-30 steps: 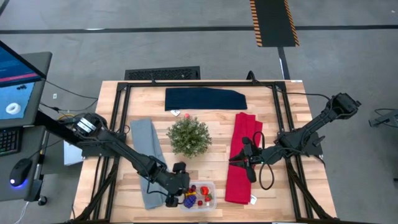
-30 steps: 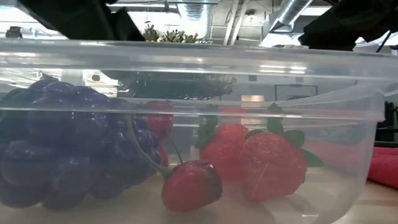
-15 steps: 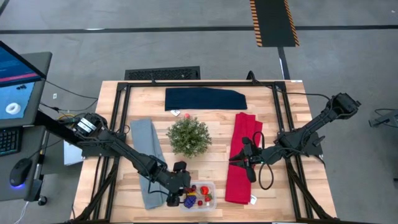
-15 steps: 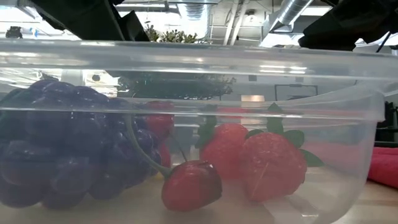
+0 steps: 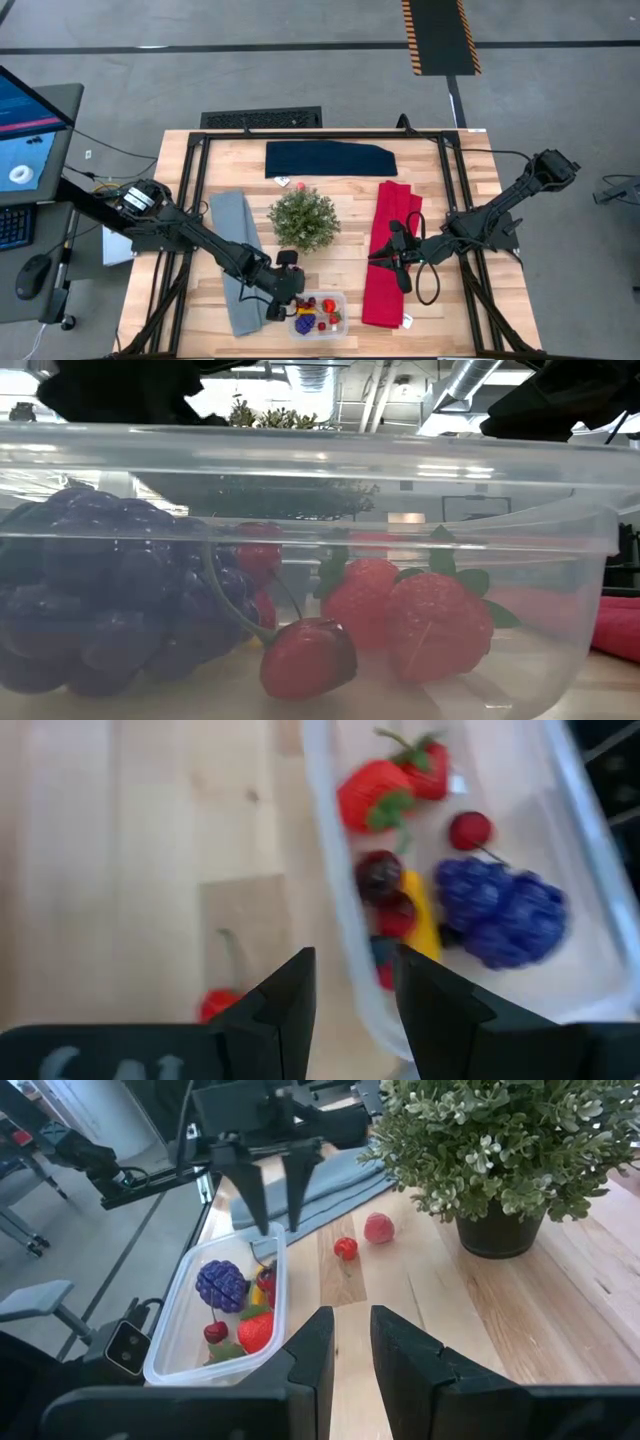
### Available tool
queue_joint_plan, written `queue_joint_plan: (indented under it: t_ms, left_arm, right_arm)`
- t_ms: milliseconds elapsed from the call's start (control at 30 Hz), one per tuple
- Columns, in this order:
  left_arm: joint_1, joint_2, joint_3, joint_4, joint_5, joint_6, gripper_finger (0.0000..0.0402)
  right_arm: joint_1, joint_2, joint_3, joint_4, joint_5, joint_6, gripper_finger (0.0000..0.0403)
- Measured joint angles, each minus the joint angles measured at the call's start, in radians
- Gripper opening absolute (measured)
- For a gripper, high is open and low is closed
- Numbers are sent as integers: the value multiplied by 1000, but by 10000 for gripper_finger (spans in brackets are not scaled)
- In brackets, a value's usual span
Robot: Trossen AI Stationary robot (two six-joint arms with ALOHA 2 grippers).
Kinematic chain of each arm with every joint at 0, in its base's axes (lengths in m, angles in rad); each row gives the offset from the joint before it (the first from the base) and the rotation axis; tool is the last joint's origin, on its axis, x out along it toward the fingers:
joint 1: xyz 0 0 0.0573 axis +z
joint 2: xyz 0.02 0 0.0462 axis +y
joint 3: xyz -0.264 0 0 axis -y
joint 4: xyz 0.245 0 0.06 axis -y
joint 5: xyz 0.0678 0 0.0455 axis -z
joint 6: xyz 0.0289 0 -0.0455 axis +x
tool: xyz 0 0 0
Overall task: Pick and placing Produce into tupperware
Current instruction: Put the cherry into the transparent container
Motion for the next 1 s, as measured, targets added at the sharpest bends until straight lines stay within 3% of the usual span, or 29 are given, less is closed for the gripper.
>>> queue_joint_plan:
  t_ms: [467,1000]
  left_arm:
    - [91,0,0,-48,-24,68,123]
    - [147,7,0,-97,123,126,123]
  right_arm:
    - [0,0,0,0,0,-32,92]
    - [-48,0,0,-1,-2,-62,92]
